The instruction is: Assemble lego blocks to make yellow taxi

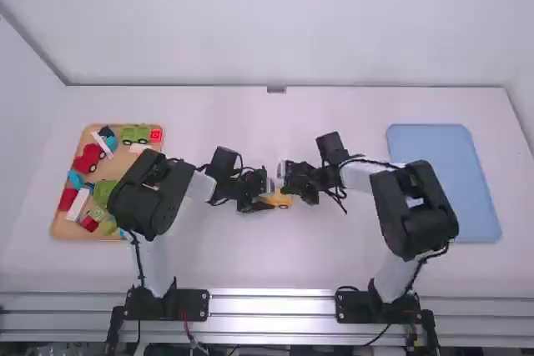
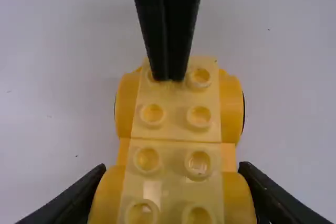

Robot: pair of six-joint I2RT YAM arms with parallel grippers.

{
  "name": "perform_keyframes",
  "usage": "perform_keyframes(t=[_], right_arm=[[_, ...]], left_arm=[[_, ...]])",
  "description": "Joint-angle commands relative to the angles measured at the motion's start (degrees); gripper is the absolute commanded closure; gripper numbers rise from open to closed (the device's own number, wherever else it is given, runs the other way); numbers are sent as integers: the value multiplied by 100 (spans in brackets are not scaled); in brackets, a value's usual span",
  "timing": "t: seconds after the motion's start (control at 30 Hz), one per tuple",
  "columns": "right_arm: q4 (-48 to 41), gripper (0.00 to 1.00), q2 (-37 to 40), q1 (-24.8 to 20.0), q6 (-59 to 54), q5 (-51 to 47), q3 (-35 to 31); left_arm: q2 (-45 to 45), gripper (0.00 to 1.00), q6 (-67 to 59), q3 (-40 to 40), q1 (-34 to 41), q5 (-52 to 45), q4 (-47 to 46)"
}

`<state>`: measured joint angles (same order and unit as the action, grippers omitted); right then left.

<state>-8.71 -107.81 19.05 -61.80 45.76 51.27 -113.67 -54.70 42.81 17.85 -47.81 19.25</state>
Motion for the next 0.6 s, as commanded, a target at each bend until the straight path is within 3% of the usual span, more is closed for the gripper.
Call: perform_keyframes(t=[0.0,0.33,0.57], right_arm=[[-74,100,-350,9,157,-216,15],[-570,100,-468,28,138,-542,7],[-560,100,-472,476,466,-1436,4]], left_arm=[[-68,60,-42,-70,17,247,-59],[-68,60,-44,-70,17,247,-37],[-68,61,-44,-70,17,247,-39]])
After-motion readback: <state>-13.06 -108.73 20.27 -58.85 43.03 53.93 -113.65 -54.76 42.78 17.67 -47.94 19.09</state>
